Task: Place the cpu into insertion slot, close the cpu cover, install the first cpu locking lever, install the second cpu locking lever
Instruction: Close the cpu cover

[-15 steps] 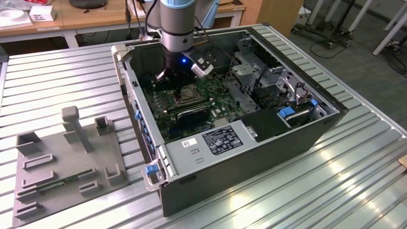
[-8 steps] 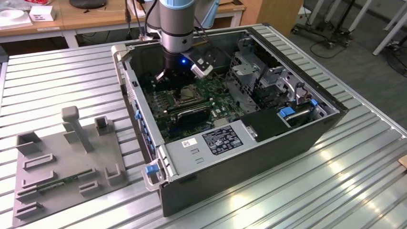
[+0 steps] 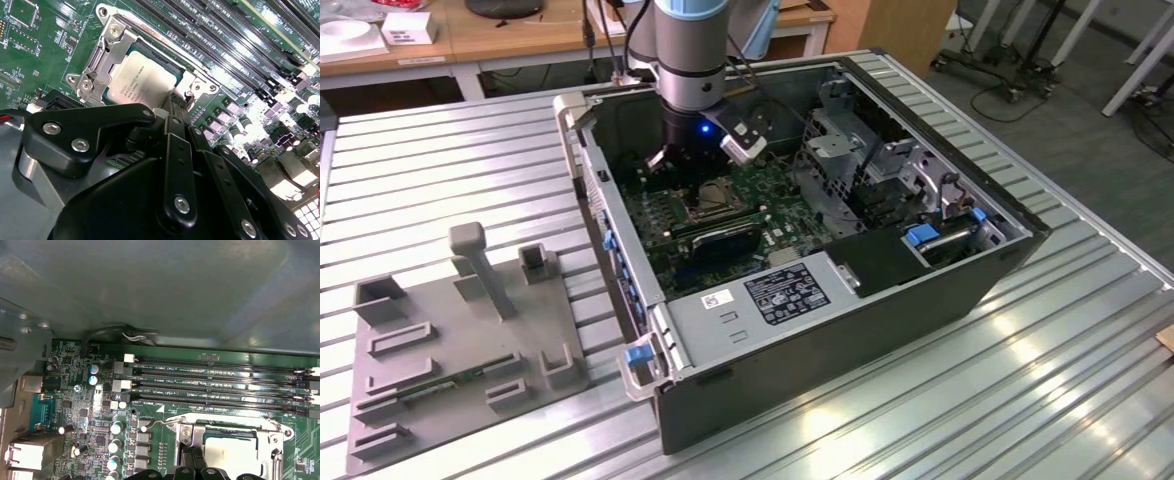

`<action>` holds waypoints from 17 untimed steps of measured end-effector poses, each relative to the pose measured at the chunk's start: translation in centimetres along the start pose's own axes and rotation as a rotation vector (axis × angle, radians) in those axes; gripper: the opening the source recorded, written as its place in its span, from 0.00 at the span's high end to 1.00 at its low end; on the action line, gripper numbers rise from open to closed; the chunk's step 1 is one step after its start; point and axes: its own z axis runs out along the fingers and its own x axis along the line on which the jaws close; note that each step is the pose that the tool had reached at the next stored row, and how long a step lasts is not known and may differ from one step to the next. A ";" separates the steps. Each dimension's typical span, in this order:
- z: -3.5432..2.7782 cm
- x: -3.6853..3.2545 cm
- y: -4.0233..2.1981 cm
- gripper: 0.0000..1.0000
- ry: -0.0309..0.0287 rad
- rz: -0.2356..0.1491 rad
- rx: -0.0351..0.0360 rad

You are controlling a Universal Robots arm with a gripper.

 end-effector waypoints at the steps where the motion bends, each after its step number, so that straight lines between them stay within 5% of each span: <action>1: 0.00 0.00 0.00 0.89 0.0000 0.000 0.0000; 17: 0.06 0.02 -0.02 0.89 0.0004 0.000 0.0005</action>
